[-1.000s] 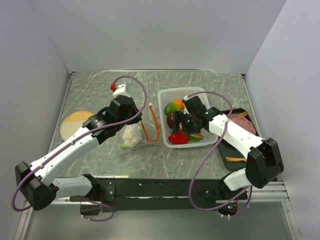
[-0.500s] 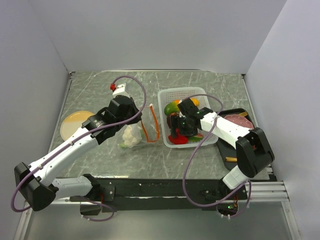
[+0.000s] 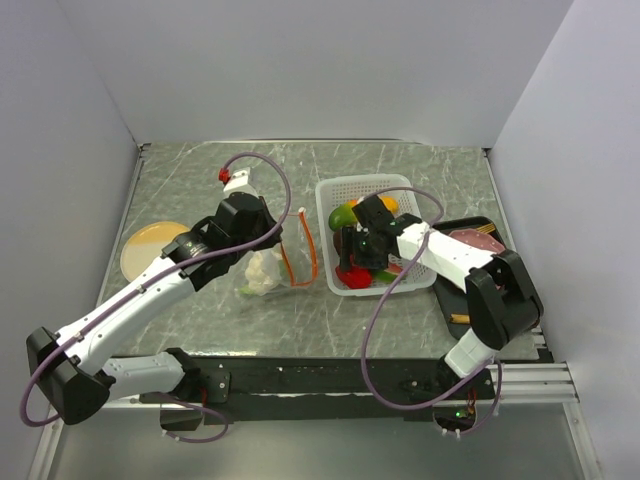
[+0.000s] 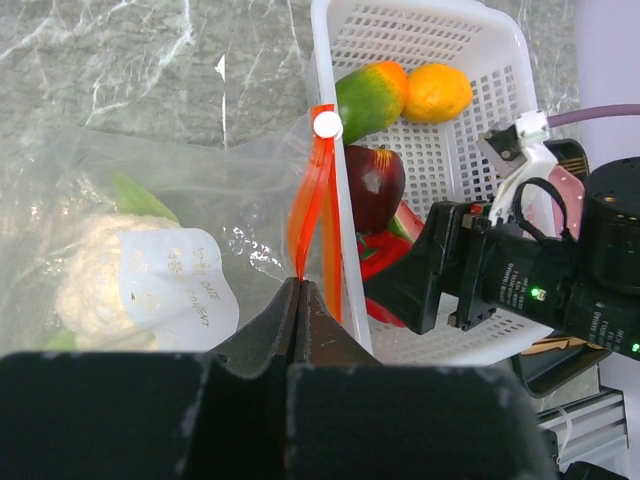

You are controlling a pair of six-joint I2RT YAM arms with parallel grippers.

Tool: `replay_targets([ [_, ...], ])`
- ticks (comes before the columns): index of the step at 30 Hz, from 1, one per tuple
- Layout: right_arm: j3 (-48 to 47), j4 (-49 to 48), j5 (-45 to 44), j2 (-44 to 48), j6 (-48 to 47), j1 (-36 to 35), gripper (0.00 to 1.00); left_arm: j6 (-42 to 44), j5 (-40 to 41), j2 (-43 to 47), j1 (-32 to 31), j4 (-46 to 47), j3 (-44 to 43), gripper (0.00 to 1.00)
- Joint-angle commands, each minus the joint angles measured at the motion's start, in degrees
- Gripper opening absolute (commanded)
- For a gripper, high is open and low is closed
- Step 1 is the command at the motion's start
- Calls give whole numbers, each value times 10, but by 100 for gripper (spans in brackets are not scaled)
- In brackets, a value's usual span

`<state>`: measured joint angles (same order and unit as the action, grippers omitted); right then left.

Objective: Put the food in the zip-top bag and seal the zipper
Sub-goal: Pick up the fake vegetable from the bin, then place the fake vegetable in the zipper food storage bag.

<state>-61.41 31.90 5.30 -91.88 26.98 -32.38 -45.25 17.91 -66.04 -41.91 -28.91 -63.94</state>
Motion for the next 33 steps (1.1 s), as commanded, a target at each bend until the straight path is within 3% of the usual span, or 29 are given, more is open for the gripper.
replay_targets([
  [1, 0, -14, -18, 63, 19, -1, 45, 5, 12, 16, 3, 7, 0, 1],
  [12, 3, -23, 1, 161, 38, 8, 46, 3, 6, 19, 3, 13, 2, 1],
  [19, 28, -119, 69, 231, 79, 8, 45, 8, 5, 16, 3, 13, -2, 1],
  [33, 7, -215, 199, 189, 111, -8, 45, 5, -4, 9, 3, 21, 0, 1],
])
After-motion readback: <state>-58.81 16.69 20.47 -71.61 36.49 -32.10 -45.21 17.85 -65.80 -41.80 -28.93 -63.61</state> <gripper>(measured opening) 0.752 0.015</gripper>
